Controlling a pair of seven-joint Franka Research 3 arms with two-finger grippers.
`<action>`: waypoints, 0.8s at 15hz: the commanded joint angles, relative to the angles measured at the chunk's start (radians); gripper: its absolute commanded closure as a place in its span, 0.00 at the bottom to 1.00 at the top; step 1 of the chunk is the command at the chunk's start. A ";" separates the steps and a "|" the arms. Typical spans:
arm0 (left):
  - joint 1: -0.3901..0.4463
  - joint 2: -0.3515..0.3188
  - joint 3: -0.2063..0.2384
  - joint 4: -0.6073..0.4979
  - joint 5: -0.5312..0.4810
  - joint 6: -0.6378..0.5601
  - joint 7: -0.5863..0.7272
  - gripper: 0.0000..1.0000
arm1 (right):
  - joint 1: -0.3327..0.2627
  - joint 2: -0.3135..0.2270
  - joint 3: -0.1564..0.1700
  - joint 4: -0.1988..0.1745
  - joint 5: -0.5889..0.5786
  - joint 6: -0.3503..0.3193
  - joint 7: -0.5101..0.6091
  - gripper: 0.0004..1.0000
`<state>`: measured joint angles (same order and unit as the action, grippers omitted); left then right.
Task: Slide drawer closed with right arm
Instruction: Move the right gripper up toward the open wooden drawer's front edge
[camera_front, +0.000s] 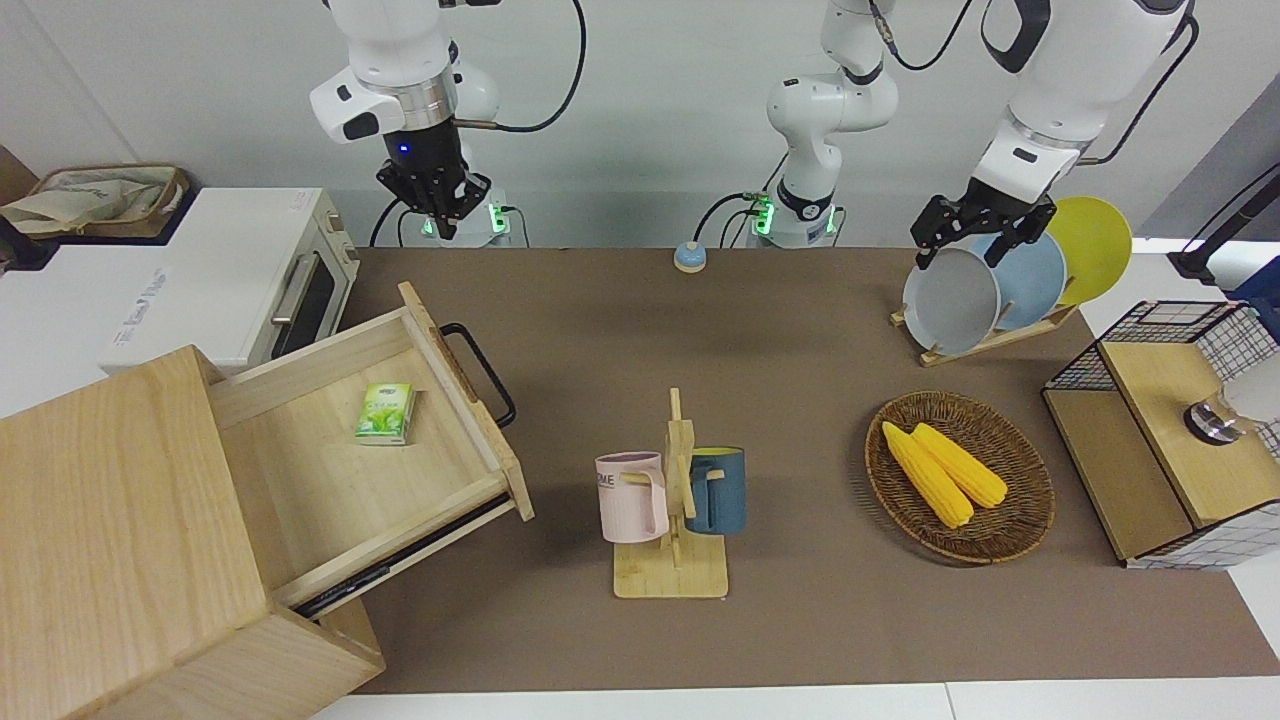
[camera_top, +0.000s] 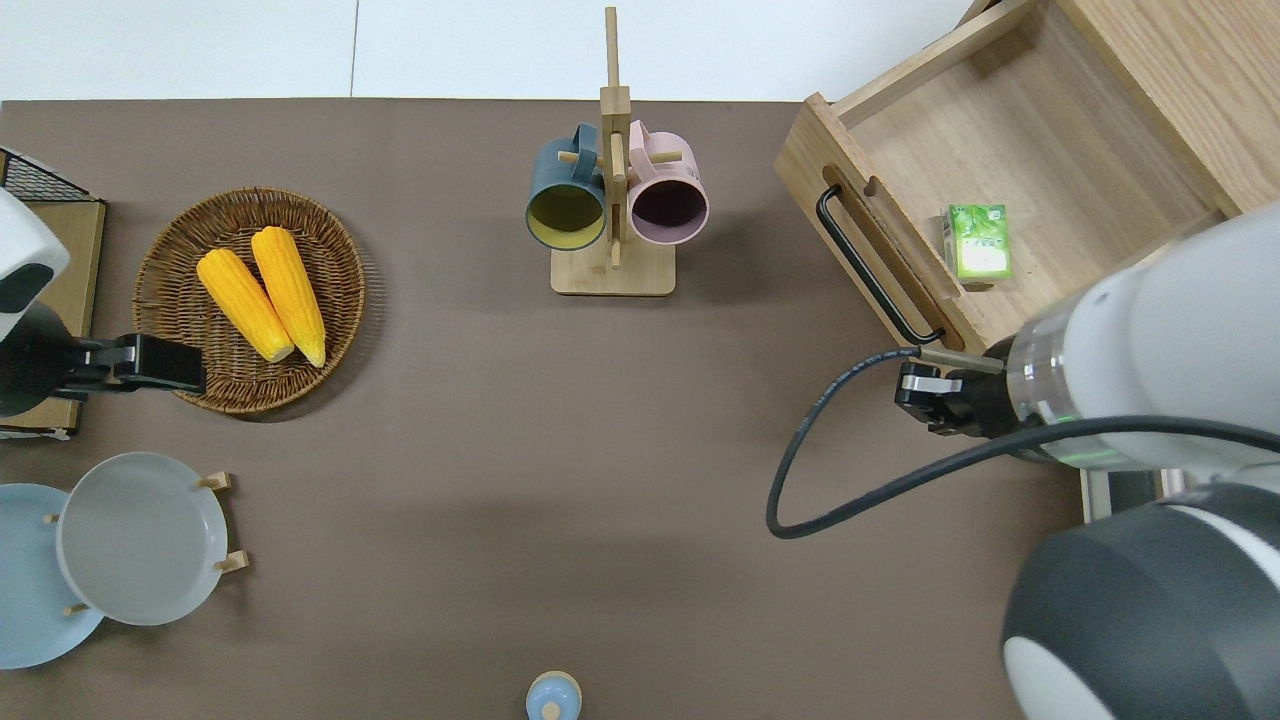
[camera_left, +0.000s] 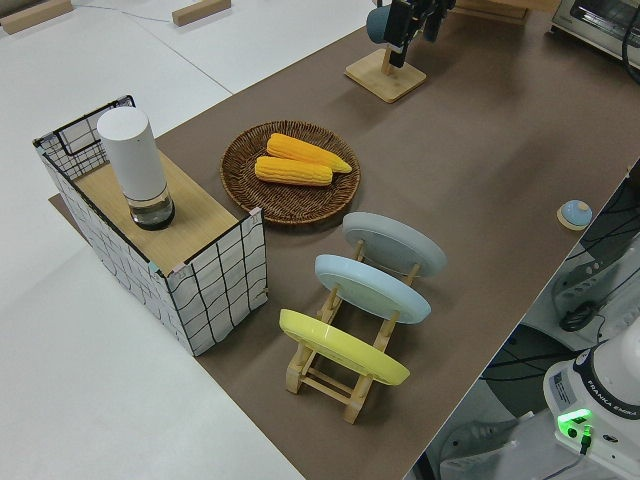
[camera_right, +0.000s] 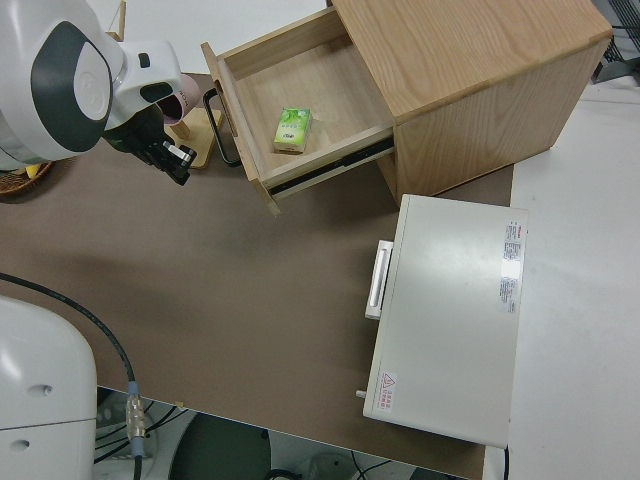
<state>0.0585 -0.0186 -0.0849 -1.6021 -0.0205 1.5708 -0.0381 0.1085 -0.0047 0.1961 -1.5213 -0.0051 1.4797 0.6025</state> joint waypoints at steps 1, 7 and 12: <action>-0.005 -0.007 0.004 0.001 0.013 -0.005 0.006 0.00 | -0.009 0.015 0.060 -0.017 0.043 0.066 0.139 1.00; -0.005 -0.007 0.002 0.001 0.013 -0.005 0.007 0.00 | 0.008 0.063 0.140 -0.046 0.043 0.161 0.325 1.00; -0.005 -0.007 0.004 0.001 0.013 -0.005 0.007 0.00 | 0.037 0.101 0.141 -0.082 0.043 0.240 0.425 1.00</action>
<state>0.0585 -0.0186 -0.0849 -1.6021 -0.0205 1.5708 -0.0381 0.1424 0.0866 0.3348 -1.5759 0.0150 1.6696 0.9680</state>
